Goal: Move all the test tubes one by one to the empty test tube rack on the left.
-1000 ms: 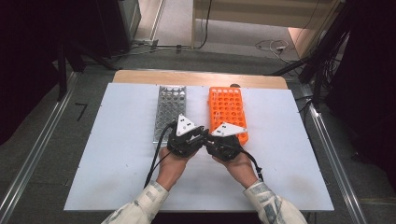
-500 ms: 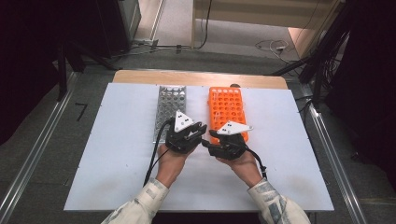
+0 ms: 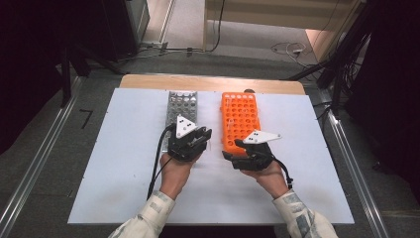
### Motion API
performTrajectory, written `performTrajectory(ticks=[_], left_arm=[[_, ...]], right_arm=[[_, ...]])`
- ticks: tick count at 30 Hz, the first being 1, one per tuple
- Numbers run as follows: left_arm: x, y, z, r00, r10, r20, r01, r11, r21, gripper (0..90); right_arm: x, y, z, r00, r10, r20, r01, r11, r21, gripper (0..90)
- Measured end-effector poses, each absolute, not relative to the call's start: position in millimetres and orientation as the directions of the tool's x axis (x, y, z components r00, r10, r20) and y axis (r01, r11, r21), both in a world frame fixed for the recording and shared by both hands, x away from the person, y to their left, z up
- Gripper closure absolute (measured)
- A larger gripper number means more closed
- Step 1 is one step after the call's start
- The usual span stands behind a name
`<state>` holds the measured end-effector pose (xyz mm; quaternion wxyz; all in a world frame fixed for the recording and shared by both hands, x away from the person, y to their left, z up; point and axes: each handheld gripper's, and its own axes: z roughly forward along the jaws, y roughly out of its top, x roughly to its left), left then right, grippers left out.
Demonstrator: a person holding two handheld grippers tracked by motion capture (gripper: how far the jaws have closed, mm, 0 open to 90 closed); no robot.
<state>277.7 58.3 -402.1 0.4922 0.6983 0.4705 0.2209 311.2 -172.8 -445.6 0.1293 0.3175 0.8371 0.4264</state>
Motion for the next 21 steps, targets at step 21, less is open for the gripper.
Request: performTrajectory(ticks=[21], left_arm=[[265.6, 76.3, -381.2, 0.442, 0.884, -0.151, 0.401, -0.044, 0.915, 75.6]], right_arm=[[318.9, -185.9, -448.5, -0.741, 0.669, 0.061, 0.44, 0.414, 0.797, 32.4]])
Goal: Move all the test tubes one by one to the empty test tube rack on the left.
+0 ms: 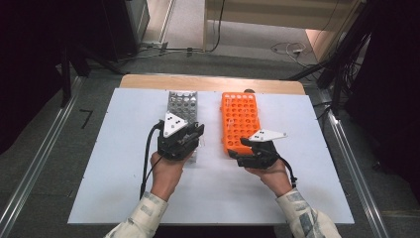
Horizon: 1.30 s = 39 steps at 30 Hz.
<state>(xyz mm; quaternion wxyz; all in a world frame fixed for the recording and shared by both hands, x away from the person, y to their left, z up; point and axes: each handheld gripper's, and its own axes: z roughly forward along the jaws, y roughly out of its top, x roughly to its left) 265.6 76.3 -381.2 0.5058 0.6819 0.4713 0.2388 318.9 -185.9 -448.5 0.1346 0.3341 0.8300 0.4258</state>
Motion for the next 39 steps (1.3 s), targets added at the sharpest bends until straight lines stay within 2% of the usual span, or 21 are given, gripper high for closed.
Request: performTrajectory(ticks=[15, 39], left_arm=[[267.8, 90.7, -385.1, 0.416, 0.903, -0.109, 0.405, -0.077, 0.911, 75.6], [275.1, 85.5, -430.9, 0.402, 0.914, -0.047, 0.433, -0.145, 0.89, 75.4]], right_arm=[[317.5, -190.3, -446.6, -0.724, 0.688, 0.049, 0.44, 0.406, 0.801, 32.4], [315.7, -192.6, -445.8, -0.708, 0.705, 0.037, 0.442, 0.401, 0.803, 32.3]])
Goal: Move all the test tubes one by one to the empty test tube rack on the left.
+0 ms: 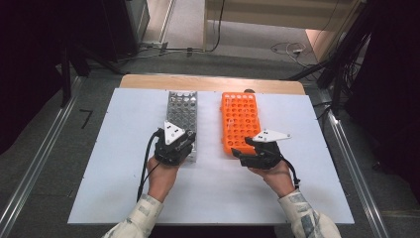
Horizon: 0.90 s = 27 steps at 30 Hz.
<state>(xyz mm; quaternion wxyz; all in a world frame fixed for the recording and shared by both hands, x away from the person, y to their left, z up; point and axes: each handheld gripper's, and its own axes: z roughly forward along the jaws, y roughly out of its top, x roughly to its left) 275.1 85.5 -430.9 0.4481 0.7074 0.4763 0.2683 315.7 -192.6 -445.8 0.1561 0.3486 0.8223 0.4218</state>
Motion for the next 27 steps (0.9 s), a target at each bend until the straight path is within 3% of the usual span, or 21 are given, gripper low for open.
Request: performTrajectory(ticks=[18, 22, 23, 27], left_arm=[[275.5, 81.8, -446.2, 0.406, 0.913, -0.026, 0.455, -0.177, 0.873, 74.1], [273.7, 83.2, -443.0, 0.406, 0.913, -0.037, 0.447, -0.163, 0.88, 69.5], [273.3, 83.6, -441.7, 0.409, 0.911, -0.045, 0.447, -0.157, 0.88, 63.1], [271.0, 86.3, -435.8, 0.432, 0.897, -0.093, 0.442, -0.121, 0.889, 53.3]], right_arm=[[314.8, -191.0, -447.9, -0.706, 0.708, 0.024, 0.439, 0.411, 0.799, 32.3], [315.5, -190.8, -449.8, -0.699, 0.714, 0.026, 0.445, 0.406, 0.798, 32.3], [316.3, -190.8, -451.1, -0.696, 0.717, 0.025, 0.447, 0.406, 0.797, 32.3], [317.8, -189.4, -452.7, -0.691, 0.723, 0.022, 0.448, 0.403, 0.798, 32.4]])
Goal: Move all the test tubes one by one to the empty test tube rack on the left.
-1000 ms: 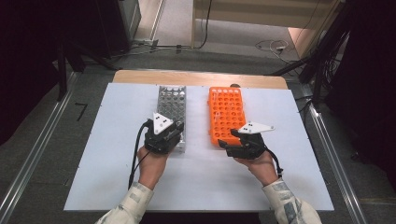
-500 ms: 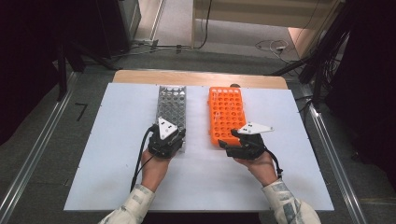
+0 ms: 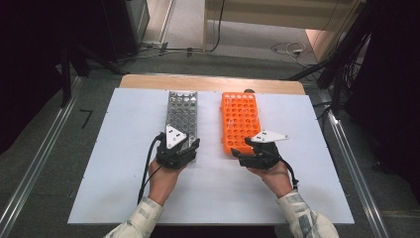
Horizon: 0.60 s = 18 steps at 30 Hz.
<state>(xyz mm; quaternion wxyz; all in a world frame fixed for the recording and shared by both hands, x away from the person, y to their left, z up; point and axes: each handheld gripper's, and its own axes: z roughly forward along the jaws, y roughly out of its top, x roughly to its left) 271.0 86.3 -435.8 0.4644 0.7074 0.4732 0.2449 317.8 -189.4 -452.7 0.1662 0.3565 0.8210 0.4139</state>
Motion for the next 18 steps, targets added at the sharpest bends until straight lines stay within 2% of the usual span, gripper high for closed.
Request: performTrajectory(ticks=[2, 3, 4, 5, 10, 18], left_arm=[[270.3, 87.5, -433.0, 0.431, 0.895, -0.115, 0.445, -0.1, 0.89, 44.6], [270.3, 88.3, -431.7, 0.43, 0.895, -0.123, 0.448, -0.093, 0.889, 36.8], [270.4, 89.1, -430.6, 0.43, 0.893, -0.13, 0.449, -0.086, 0.889, 36.8], [270.0, 90.1, -429.7, 0.427, 0.894, -0.134, 0.45, -0.081, 0.889, 31.0], [267.7, 97.1, -427.5, 0.417, 0.895, -0.159, 0.444, -0.048, 0.895, 25.2], [265.5, 106.2, -426.1, 0.419, 0.887, -0.192, 0.446, -0.018, 0.895, 23.8]], right_arm=[[318.7, -188.1, -453.2, -0.686, 0.727, 0.022, 0.45, 0.4, 0.799, 32.3], [320.2, -186.2, -453.4, -0.681, 0.732, 0.019, 0.449, 0.398, 0.8, 32.3], [320.2, -186.2, -453.4, -0.681, 0.732, 0.019, 0.449, 0.398, 0.8, 32.3], [322.4, -184.3, -453.4, -0.678, 0.735, 0.013, 0.444, 0.395, 0.804, 32.4], [326.5, -179.7, -453.9, -0.658, 0.753, 0.011, 0.445, 0.378, 0.812, 32.5], [336.5, -167.2, -455.6, -0.626, 0.779, 0.002, 0.442, 0.353, 0.824, 34.1]])
